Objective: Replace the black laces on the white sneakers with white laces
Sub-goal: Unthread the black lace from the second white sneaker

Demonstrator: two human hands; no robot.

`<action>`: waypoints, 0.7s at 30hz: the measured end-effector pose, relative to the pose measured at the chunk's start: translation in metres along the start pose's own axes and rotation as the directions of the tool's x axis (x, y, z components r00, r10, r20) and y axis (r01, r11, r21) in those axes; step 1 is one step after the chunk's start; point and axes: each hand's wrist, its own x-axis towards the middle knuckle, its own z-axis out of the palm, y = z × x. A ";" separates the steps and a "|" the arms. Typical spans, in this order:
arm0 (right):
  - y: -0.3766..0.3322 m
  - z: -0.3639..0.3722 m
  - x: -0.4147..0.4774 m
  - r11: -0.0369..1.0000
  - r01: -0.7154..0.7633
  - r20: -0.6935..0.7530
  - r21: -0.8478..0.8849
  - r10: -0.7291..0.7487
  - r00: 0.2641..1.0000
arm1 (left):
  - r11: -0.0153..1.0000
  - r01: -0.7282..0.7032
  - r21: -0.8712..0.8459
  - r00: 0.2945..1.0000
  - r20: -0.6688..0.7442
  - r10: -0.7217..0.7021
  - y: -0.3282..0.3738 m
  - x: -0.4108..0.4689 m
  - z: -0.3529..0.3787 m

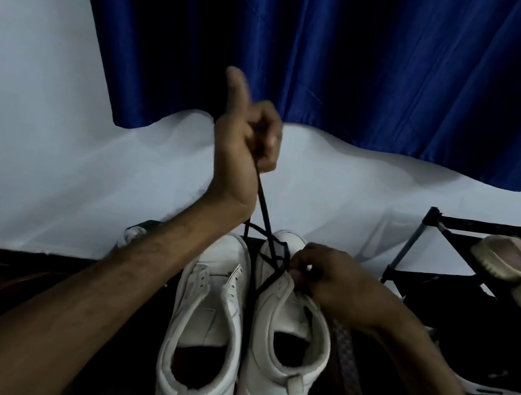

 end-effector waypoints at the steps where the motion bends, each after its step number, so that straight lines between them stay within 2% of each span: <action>1: -0.001 0.000 0.000 1.000 0.006 -0.001 -0.002 -0.006 1.000 | 0.979 -0.144 0.145 0.986 0.103 0.130 -0.002 0.001 -0.003; 2: -0.002 0.002 0.000 1.000 0.012 0.002 -0.013 -0.012 1.000 | 0.897 -0.291 0.333 0.941 0.271 0.204 -0.004 0.004 -0.007; 3: -0.004 0.004 0.001 0.999 0.013 0.008 -0.032 -0.013 1.000 | 0.760 -0.407 0.507 0.884 0.428 0.188 -0.011 0.009 -0.013; 4: -0.006 0.007 0.002 0.998 0.010 0.018 -0.055 -0.009 1.000 | 0.608 -0.453 0.652 0.860 0.500 0.104 -0.019 0.013 -0.020; 5: -0.007 0.008 0.002 0.997 0.004 0.030 -0.082 -0.001 1.000 | 0.512 -0.434 0.742 0.866 0.500 0.010 -0.026 0.015 -0.030; 7: -0.010 0.006 0.004 0.993 -0.001 0.060 -0.119 0.009 0.998 | 0.493 -0.310 0.812 0.885 0.436 -0.161 -0.039 0.012 -0.050; 10: -0.009 -0.003 0.003 0.992 -0.007 0.126 -0.122 0.023 0.992 | 0.516 -0.147 0.844 0.850 0.375 -0.370 -0.052 -0.002 -0.076; 11: -0.009 -0.006 0.002 0.992 -0.009 0.139 -0.129 0.027 0.990 | 0.497 -0.095 0.862 0.836 0.340 -0.430 -0.059 -0.005 -0.087; 12: -0.008 -0.008 0.000 0.991 -0.012 0.148 -0.132 0.032 0.988 | 0.435 -0.057 0.899 0.813 0.295 -0.503 -0.064 -0.007 -0.096; 13: -0.007 -0.009 -0.001 0.991 -0.019 0.151 -0.133 0.039 0.988 | 0.331 -0.043 0.943 0.774 0.241 -0.586 -0.072 -0.008 -0.105; 15: -0.007 -0.009 -0.003 0.991 -0.032 0.153 -0.127 0.051 0.987 | 0.137 -0.034 0.990 0.632 0.128 -0.764 -0.080 -0.009 -0.116; 16: -0.008 -0.009 -0.004 0.992 -0.036 0.156 -0.120 0.055 0.986 | 0.099 -0.007 0.995 0.552 0.087 -0.829 -0.080 -0.009 -0.116; 17: -0.008 -0.010 -0.004 0.993 -0.040 0.160 -0.114 0.058 0.985 | 0.093 0.021 0.995 0.508 0.069 -0.859 -0.080 -0.008 -0.115; 18: -0.008 -0.010 -0.003 0.993 -0.040 0.162 -0.114 0.058 0.985 | 0.112 0.041 0.993 0.507 0.076 -0.859 -0.078 -0.005 -0.111; 21: -0.006 -0.010 -0.002 0.992 -0.030 0.153 -0.121 0.049 0.987 | 0.255 0.069 0.965 0.569 0.172 -0.804 -0.075 0.000 -0.092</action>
